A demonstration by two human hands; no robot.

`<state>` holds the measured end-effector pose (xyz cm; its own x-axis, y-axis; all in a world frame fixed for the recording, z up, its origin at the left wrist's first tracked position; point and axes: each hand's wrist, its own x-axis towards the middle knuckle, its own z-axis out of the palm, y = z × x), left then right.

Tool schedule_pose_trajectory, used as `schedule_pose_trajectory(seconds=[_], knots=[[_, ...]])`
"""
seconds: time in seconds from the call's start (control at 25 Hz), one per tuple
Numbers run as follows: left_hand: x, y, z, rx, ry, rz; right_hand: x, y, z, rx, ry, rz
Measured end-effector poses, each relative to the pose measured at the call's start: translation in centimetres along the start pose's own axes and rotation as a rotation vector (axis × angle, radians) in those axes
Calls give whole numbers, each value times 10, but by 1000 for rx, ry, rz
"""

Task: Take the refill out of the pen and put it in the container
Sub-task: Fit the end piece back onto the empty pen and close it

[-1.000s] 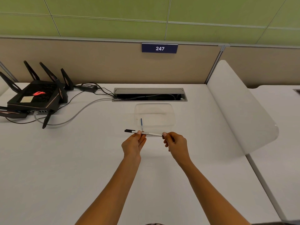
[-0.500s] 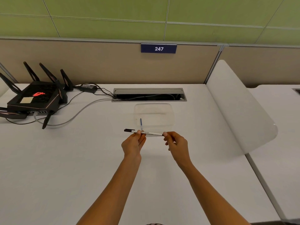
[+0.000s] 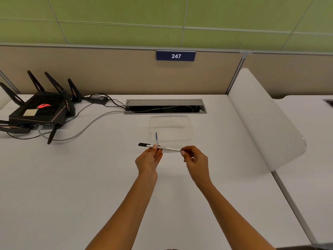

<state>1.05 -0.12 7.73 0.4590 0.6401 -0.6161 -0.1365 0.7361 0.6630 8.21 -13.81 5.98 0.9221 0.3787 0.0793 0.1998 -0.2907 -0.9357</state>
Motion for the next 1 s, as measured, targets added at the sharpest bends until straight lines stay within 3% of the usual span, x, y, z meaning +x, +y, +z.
schedule_pose_trajectory(seconds=[0.16, 1.0], knots=[[-2, -1, 1, 6, -9, 0, 4, -2, -1, -19, -12, 71], [-7, 1, 2, 5, -4, -4, -3, -7, 0, -16, 17, 37]])
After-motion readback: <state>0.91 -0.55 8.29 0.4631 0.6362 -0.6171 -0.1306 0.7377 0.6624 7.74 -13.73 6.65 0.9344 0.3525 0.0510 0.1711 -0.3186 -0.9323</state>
